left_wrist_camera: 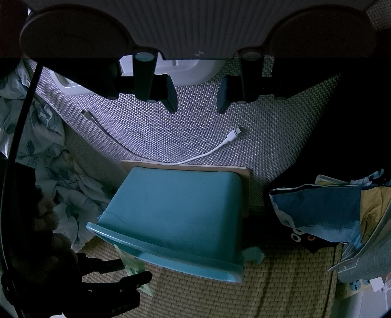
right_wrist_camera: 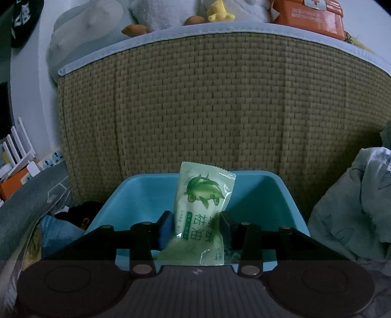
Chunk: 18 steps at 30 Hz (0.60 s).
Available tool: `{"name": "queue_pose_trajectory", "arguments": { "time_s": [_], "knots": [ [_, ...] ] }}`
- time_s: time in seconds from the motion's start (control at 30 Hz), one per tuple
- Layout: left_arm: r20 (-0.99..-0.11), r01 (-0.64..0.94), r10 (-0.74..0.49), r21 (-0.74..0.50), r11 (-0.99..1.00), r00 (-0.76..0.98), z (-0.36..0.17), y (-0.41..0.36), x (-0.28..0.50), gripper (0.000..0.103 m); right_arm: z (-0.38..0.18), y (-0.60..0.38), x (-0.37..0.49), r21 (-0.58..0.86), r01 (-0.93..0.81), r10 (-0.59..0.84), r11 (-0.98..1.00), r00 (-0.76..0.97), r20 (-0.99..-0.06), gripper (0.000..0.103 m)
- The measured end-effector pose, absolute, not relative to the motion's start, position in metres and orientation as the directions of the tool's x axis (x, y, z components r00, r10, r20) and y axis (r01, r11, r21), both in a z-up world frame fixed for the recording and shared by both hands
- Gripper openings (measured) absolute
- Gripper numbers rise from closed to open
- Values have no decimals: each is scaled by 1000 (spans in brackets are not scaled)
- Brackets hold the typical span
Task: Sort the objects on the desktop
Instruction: 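Lower the sachet into the bin and open the right gripper, then withdraw the right gripper from the bin toward the white tray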
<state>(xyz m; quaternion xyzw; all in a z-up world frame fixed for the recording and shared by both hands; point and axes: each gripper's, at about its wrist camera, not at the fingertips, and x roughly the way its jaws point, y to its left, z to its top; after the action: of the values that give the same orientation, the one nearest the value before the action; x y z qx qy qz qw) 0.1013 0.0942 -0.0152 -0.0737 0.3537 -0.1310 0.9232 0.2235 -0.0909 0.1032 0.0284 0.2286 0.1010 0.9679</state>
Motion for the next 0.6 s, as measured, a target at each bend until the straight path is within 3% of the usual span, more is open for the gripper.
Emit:
{"name": "queue_pose_trajectory", "arguments": {
  "time_s": [0.6],
  "knots": [
    [-633,192,-296,-229,954,715,-16,96,102,40,103,-92,219,87,-175,196,981,891,-411,59]
  ]
}}
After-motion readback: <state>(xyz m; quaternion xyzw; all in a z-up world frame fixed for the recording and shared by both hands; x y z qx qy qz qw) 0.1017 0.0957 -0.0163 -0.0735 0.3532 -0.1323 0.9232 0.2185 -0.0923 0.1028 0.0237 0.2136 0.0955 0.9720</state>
